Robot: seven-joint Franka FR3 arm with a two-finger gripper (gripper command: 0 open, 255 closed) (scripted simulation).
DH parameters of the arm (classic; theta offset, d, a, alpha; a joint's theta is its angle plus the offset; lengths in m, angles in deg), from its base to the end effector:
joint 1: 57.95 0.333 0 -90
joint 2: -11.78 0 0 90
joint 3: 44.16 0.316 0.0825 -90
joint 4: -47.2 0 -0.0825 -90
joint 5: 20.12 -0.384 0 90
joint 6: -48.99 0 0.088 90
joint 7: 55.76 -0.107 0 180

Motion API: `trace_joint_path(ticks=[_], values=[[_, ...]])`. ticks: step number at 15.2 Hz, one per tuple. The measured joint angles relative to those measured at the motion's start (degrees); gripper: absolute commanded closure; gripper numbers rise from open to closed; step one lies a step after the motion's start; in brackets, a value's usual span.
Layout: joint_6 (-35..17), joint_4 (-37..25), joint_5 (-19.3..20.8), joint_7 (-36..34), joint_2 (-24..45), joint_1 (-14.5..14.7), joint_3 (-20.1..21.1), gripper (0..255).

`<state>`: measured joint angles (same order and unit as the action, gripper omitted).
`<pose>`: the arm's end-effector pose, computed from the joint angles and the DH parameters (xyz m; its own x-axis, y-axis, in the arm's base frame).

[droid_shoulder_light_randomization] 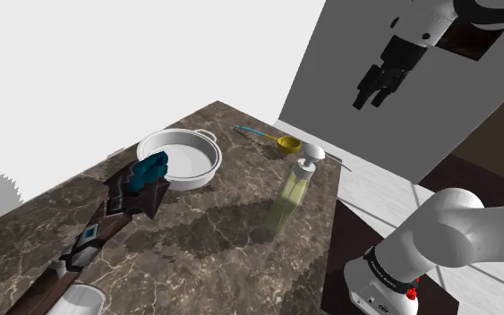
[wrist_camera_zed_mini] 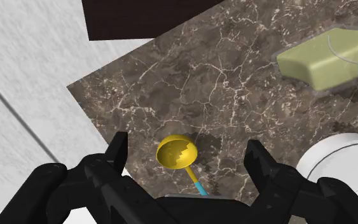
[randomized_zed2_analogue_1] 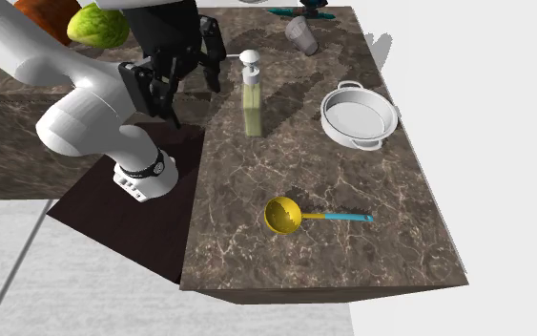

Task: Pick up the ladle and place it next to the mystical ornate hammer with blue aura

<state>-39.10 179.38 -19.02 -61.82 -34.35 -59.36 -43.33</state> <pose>0.2985 -0.0035 0.6164 0.9920 -0.1203 0.0385 -0.1213 -0.9923 0.0257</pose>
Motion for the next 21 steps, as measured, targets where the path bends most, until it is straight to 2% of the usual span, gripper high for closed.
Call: trace_joint_path(ticks=[4, 11, 21], values=[[-3.4, 0.9, 0.1, 2.8, 3.2, 0.7, -1.4, 0], [-13.4, 0.3, -0.4, 12.8, 16.3, 2.9, -5.8, 0], [-23.6, -7.0, -4.8, 27.6, 38.1, 6.1, -9.2, 0]])
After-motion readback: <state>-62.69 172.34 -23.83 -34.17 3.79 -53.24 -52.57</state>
